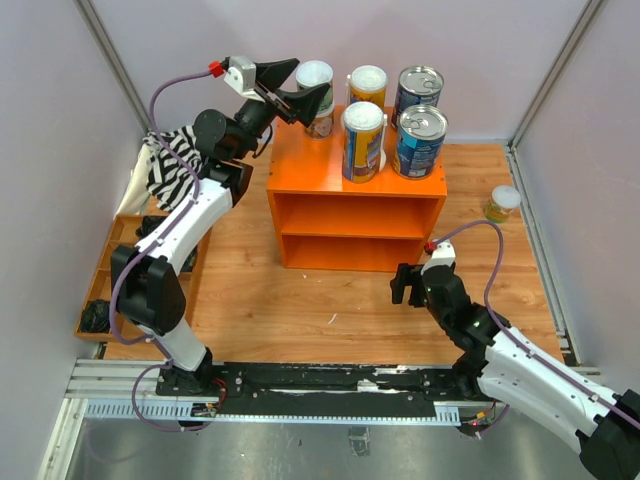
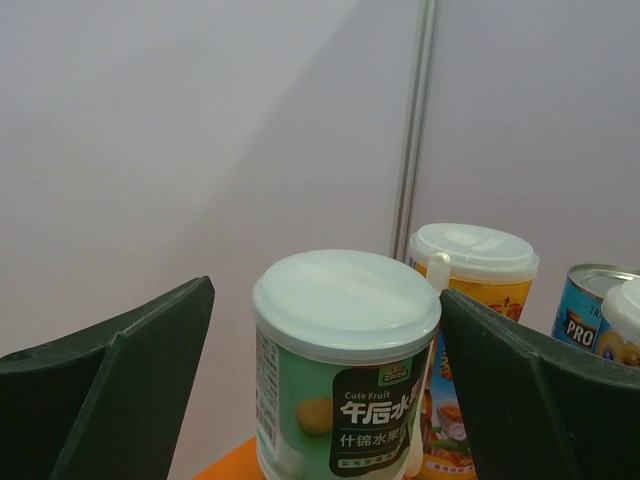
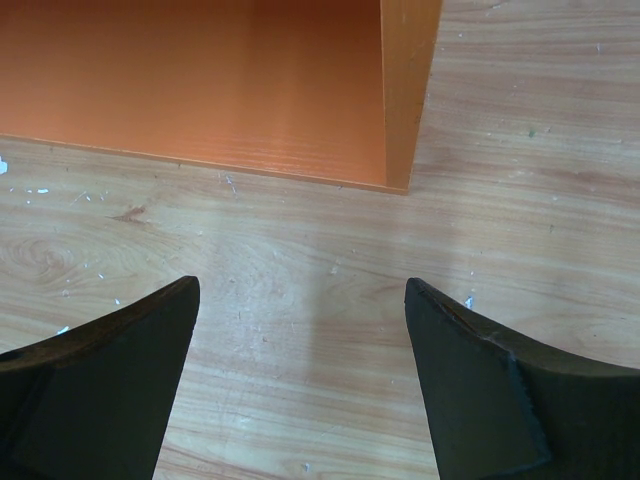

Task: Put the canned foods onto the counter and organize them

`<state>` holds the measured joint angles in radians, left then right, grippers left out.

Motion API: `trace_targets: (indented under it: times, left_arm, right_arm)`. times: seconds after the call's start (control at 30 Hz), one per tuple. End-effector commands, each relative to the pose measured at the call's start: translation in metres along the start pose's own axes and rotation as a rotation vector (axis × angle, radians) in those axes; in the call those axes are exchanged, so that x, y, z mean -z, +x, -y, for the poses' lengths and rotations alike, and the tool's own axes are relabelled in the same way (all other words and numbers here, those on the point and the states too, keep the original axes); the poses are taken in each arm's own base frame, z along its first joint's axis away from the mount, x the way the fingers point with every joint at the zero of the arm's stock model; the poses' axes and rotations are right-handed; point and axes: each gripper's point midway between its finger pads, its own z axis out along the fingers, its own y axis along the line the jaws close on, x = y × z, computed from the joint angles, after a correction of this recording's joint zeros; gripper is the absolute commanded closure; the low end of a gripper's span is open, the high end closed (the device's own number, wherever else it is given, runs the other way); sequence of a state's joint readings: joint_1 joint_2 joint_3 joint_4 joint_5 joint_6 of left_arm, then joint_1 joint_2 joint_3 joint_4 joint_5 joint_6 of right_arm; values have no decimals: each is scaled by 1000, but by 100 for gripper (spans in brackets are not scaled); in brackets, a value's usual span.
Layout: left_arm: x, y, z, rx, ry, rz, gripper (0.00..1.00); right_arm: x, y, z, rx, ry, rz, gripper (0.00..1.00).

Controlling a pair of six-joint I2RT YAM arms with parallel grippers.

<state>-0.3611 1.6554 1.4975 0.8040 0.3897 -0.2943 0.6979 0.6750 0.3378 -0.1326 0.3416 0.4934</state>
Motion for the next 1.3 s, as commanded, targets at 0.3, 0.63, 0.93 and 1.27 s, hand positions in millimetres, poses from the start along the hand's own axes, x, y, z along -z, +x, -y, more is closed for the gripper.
trace_targets:
  times: [0.3, 0.63, 0.93, 1.27]
  left_arm:
    - [9, -28, 9, -26, 2, 21, 1]
    - [29, -38, 19, -22, -13, 7, 1]
    - [85, -64, 27, 34, -184, 26, 1]
    - [170, -49, 65, 112, -426, -40, 1]
  right_arm:
    - [4, -11, 1, -18, 11, 21, 16]
    - [12, -13, 1, -36, 0, 24, 16]
    - [26, -8, 12, -90, 34, 13, 16]
    - [51, -6, 57, -174, 256, 31, 16]
